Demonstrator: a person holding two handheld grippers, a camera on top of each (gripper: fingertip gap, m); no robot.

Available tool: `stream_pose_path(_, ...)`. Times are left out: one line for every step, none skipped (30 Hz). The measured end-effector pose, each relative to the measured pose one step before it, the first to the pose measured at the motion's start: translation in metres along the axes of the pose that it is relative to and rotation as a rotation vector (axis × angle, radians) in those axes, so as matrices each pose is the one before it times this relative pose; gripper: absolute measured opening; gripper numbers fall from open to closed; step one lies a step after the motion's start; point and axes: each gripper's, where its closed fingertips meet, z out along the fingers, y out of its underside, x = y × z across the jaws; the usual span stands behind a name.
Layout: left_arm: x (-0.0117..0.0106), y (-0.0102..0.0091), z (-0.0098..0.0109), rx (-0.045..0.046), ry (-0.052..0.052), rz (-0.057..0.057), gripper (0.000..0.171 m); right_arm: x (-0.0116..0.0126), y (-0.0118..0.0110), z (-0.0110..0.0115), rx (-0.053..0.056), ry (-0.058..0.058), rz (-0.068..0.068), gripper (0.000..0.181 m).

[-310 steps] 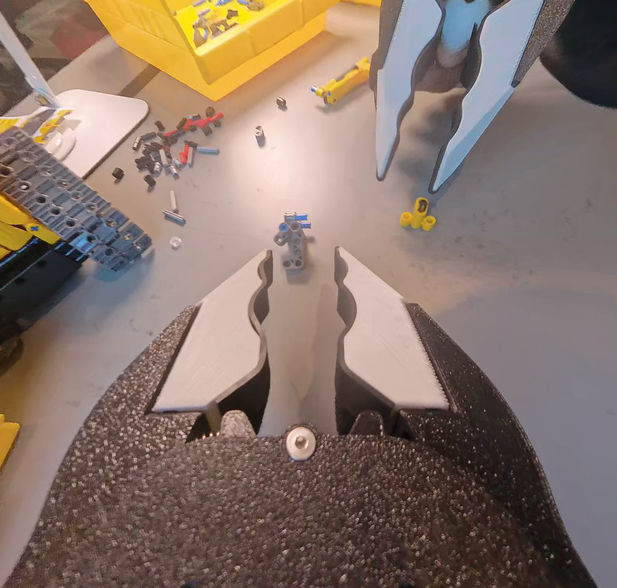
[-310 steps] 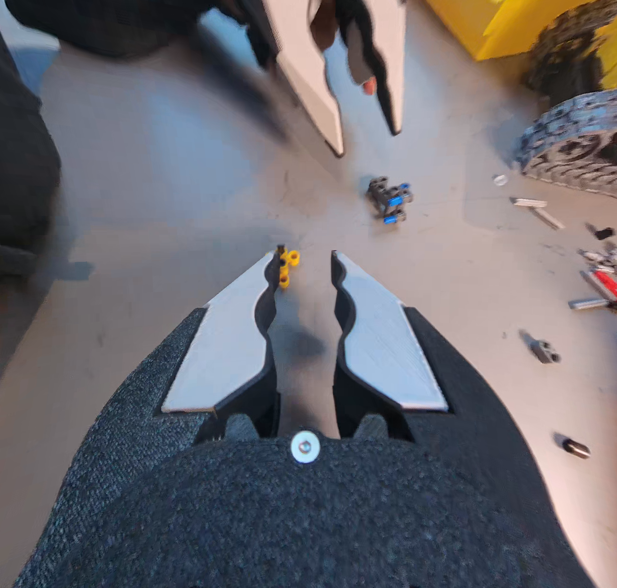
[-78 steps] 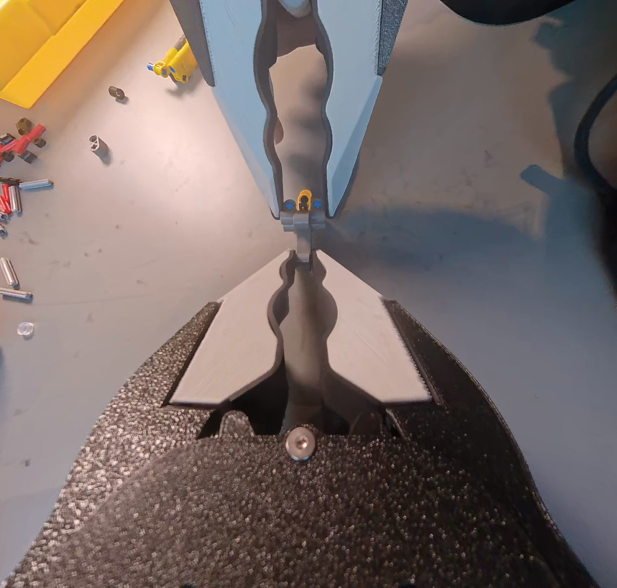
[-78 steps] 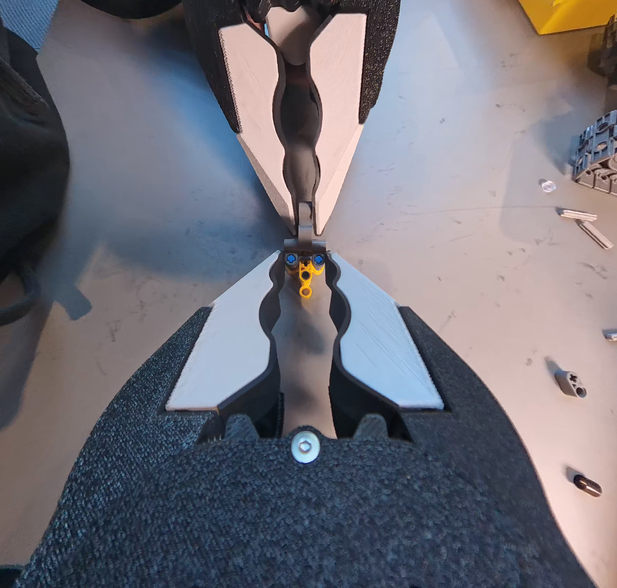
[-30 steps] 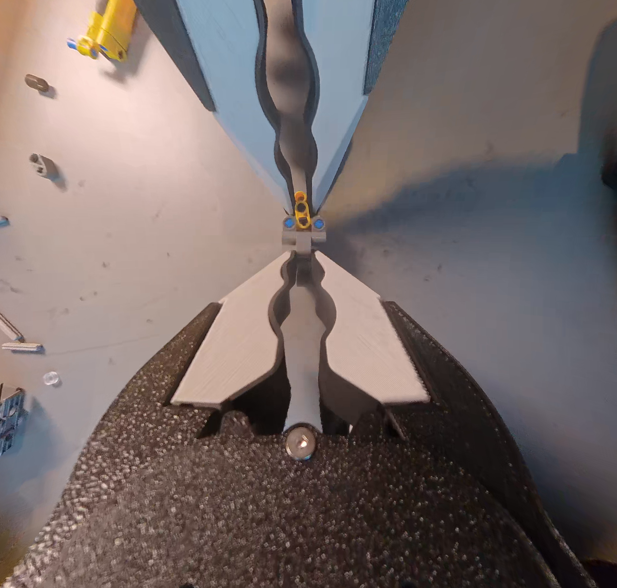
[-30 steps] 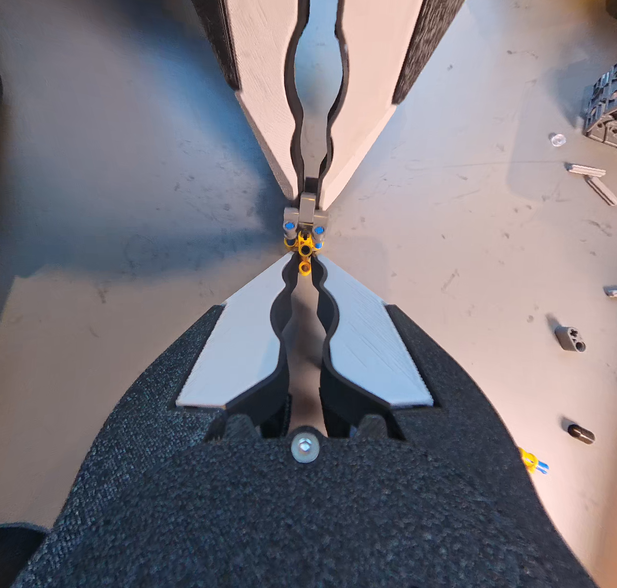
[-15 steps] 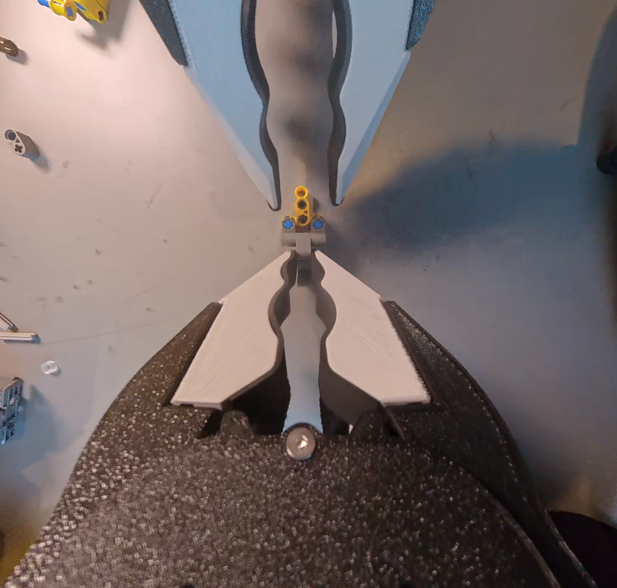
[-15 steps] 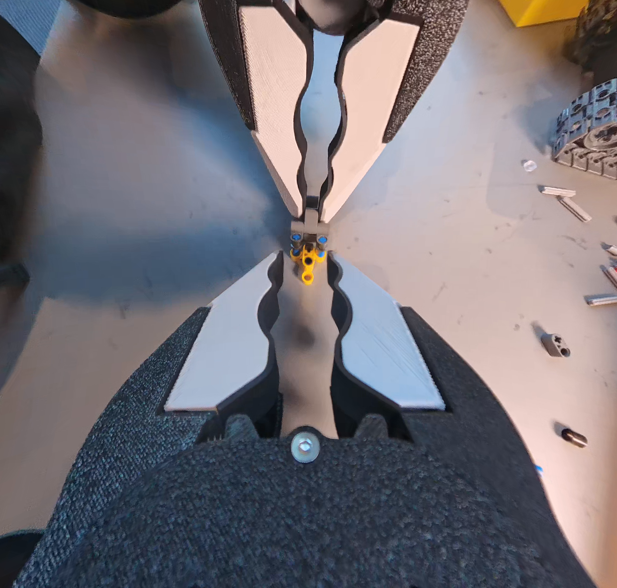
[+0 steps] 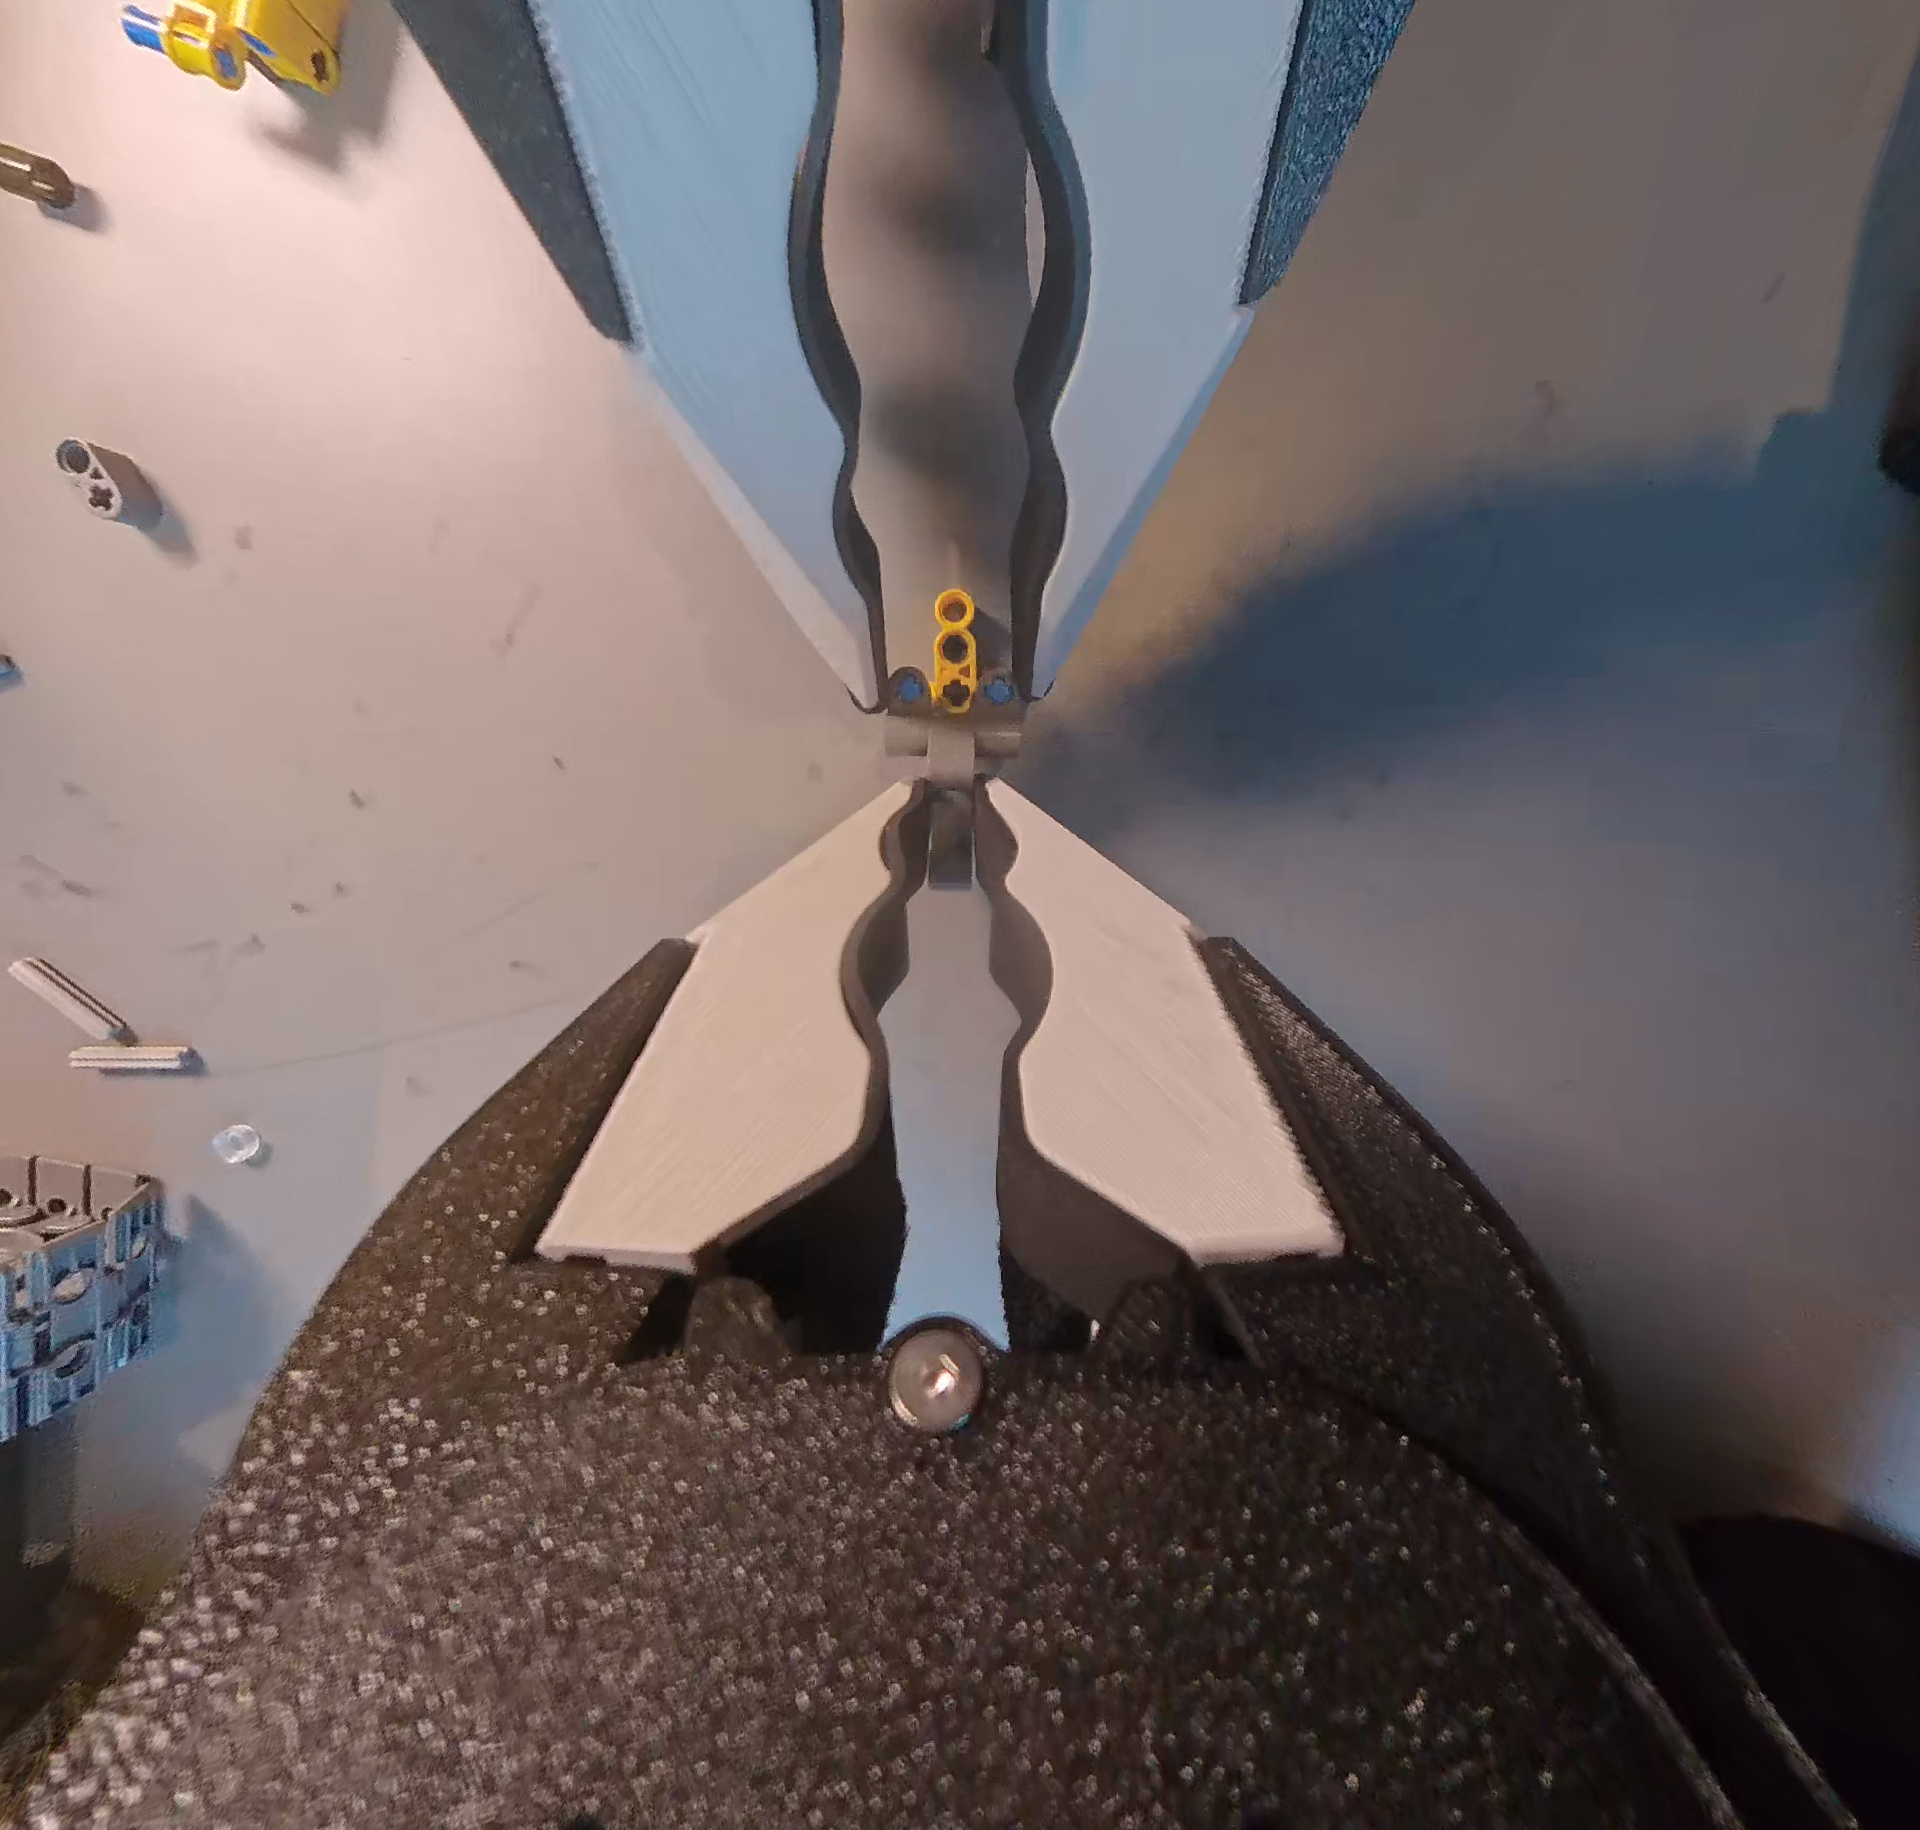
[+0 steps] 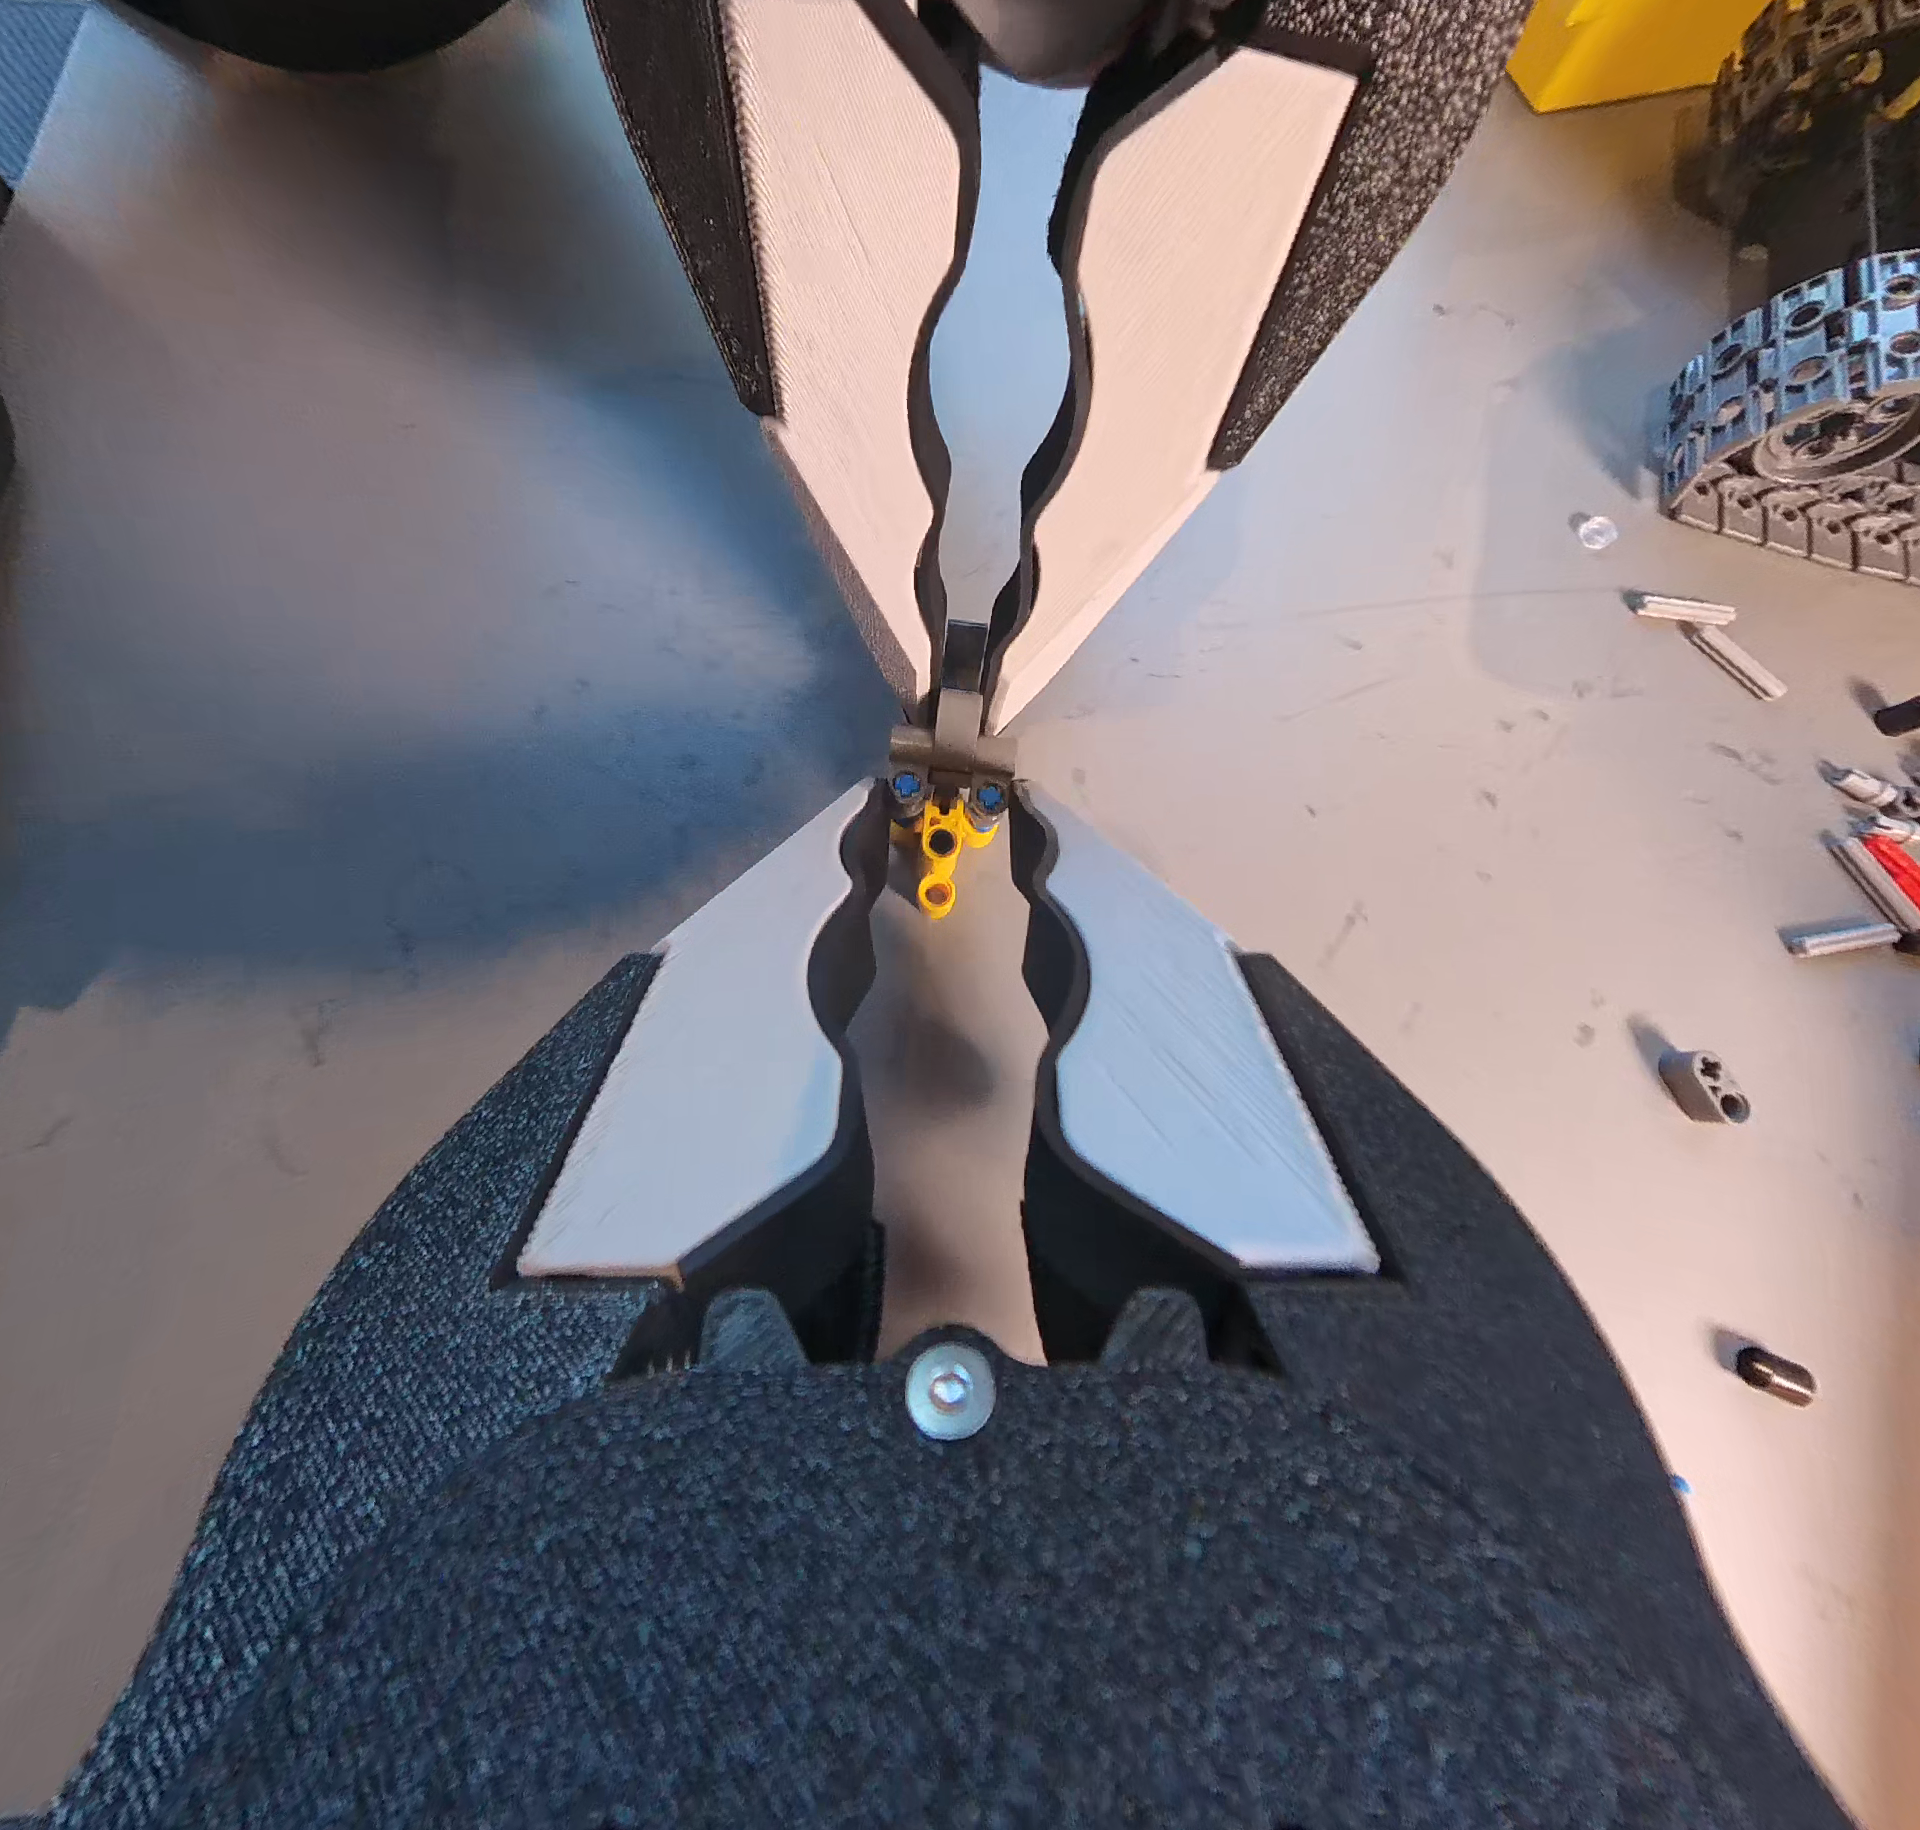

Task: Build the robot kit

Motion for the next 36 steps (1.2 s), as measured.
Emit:
stream_pose_path(-0.00046,-0.00064,-0.00049,0.01342,-0.0016,-0.0034,0.007,0.00001,0.00029,-0.00030,-0.0044,0.0029,-0.0006,0.023)
stream_pose_path(-0.00023,-0.00043,-0.00040,0.01271,-0.0003,-0.0029,0.007,-0.00001,0.00016,-0.00004,-0.0036,0.0021,0.0015,0.023)
stream_pose_path(-0.00016,-0.00016,-0.00023,0.01134,0.0002,-0.0011,0.007,0.00006,0.00003,0.00010,-0.0023,0.0000,0.0086,0.023)
stream_pose_path(0.00004,0.00004,-0.00012,0.00978,0.0021,-0.0026,0.007,-0.00017,0.00020,0.00031,-0.0033,-0.0024,0.0105,0.022)
stream_pose_path(0.00016,0.00020,-0.00022,0.00755,0.0039,-0.0043,0.007,0.00004,0.00006,0.00035,-0.0009,0.0010,0.0066,0.022)
stream_pose_path(0.00018,0.00004,-0.00015,0.00619,0.0041,-0.0023,0.007,-0.00003,-0.00015,0.00010,-0.0006,0.0002,0.0054,0.022)
stream_pose_path(0.00015,0.00006,-0.00004,0.00421,0.0036,0.0000,0.007,0.00000,-0.00002,0.00026,-0.0011,0.0015,0.0030,0.022)
stream_pose_path(0.00019,-0.00012,0.00016,0.00367,0.0029,0.0012,0.006,-0.00011,0.00021,0.00004,-0.0032,0.0008,0.0031,0.022)
stream_pose_path(0.00006,-0.00015,0.00006,0.00395,0.0034,0.0001,0.006,-0.00006,0.00020,-0.00004,-0.0038,0.0004,0.0038,0.022)
stream_pose_path(0.00016,0.00005,0.00017,0.00359,0.0051,-0.0019,0.006,-0.00006,0.00002,0.00019,-0.0040,-0.0003,0.0055,0.022)
stream_pose_path(0.00051,0.00038,0.00045,0.00183,0.0062,-0.0019,0.006,-0.00007,-0.00043,0.00043,-0.0032,0.0013,0.0038,0.022)
stream_pose_path(0.00046,0.00081,0.00081,0.00112,0.0038,0.0013,0.006,-0.00001,-0.00032,0.00056,-0.0046,0.0011,0.0030,0.022)
stream_pose_path(0.00036,0.00112,0.00157,-0.00089,0.0004,0.0025,0.006,-0.00017,-0.00016,0.00095,-0.0042,-0.0007,0.0041,0.022)
stream_pose_path(0.00036,0.00133,0.00271,-0.00246,0.0010,0.0002,0.006,-0.00060,-0.00001,0.00122,-0.0056,-0.0061,0.0108,0.022)
stream_pose_path(0.00012,-0.00021,0.00143,0.00713,0.0018,-0.0008,0.006,-0.00012,0.00079,-0.00017,-0.0101,-0.0037,0.0073,0.022)
stream_pose_path(0.00013,-0.00085,0.00025,0.01067,0.0037,-0.0032,0.006,-0.00021,0.00060,-0.00050,-0.0073,-0.0030,0.0033,0.022)
stream_pose_path(0.00016,-0.00058,0.00024,0.00716,0.0036,-0.0028,0.006,-0.00006,0.00034,-0.00037,-0.0015,-0.0024,0.0021,0.022)
stream_pose_path(-0.00008,-0.00030,0.00010,0.00525,0.0015,-0.0005,0.006,0.00002,0.00036,-0.00027,0.0050,-0.0040,0.0095,0.022)
stream_pose_path(-0.00011,-0.00062,-0.00007,0.00648,0.0009,-0.0010,0.006,0.00006,0.00052,-0.00053,0.0079,-0.0067,0.0140,0.022)
stream_pose_path(-0.00034,-0.00147,-0.00071,0.01184,-0.0001,-0.0029,0.006,0.00020,0.00093,-0.00141,0.0057,-0.0057,0.0119,0.022)
stream_pose_path(-0.00047,-0.00212,-0.00111,0.01543,-0.0001,-0.0062,0.006,0.00023,0.00146,-0.00155,0.0018,-0.0038,0.0077,0.022)
stream_pose_path(-0.00031,-0.00200,-0.00116,0.01335,0.0005,-0.0057,0.006,-0.00012,0.00150,-0.00100,-0.0004,-0.0036,0.0060,0.021)
stream_pose_path(-0.00028,-0.00183,-0.00080,0.00907,-0.0020,-0.0002,0.006,-0.00001,0.00099,-0.00077,0.0021,-0.0003,0.0024,0.021)
stream_pose_path(-0.00002,-0.00070,-0.00018,-0.00116,-0.0042,0.0067,0.006,-0.00008,0.00034,-0.00017,0.0051,0.0014,0.0024,0.021)
stream_pose_path(0.00045,-0.00037,0.00043,-0.00554,-0.0039,0.0102,0.006,-0.00057,0.00050,-0.00043,0.0006,-0.0012,0.0041,0.021)
stream_pose_path(0.00073,-0.00045,0.00043,-0.00457,-0.0008,0.0063,0.006,-0.00058,0.00033,-0.00045,-0.0022,-0.0005,0.0017,0.021)
stream_pose_path(0.00013,-0.00012,0.00017,-0.00440,0.0000,0.0024,0.006,-0.00005,0.00003,0.00005,-0.0022,0.0060,-0.0029,0.021)
stream_pose_path(0.00011,0.00004,0.00028,-0.00323,0.0004,0.0013,0.006,-0.00016,0.00008,0.00001,-0.0045,0.0044,-0.0005,0.021)
stream_pose_path(-0.00006,-0.00011,0.00013,-0.00293,-0.0002,0.0024,0.006,0.00000,0.00009,-0.00005,-0.0060,0.0042,-0.0016,0.021)
stream_pose_path(-0.00015,-0.00004,0.00011,-0.00435,-0.0021,0.0046,0.006,-0.00010,0.00021,-0.00009,-0.0072,0.0051,-0.0027,0.021)
stream_pose_path(-0.00003,-0.00015,0.00033,-0.00622,-0.0043,0.0060,0.006,-0.00026,0.00015,-0.00013,-0.0057,0.0065,-0.0062,0.021)
stream_pose_path(-0.00012,-0.00019,0.00022,-0.00626,-0.0061,0.0068,0.006,-0.00019,0.00021,-0.00011,-0.0031,0.0063,-0.0062,0.021)
stream_pose_path(0.00009,-0.00030,0.00023,-0.00413,-0.0064,0.0061,0.006,-0.00039,0.00029,-0.00035,-0.0010,0.0062,-0.0048,0.020)
stream_pose_path(0.00023,-0.00037,0.00035,-0.00194,-0.0063,0.0043,0.006,-0.00049,0.00016,-0.00025,-0.0011,0.0076,-0.0075,0.020)
stream_pose_path(0.00048,-0.00056,0.00043,-0.00062,-0.0051,0.0030,0.006,-0.00091,0.00047,-0.00044,-0.0055,0.0067,-0.0073,0.020)
stream_pose_path(0.00069,-0.00043,0.00035,-0.00126,-0.0043,0.0027,0.006,-0.00108,0.00033,-0.00035,-0.0070,0.0054,-0.0056,0.020)
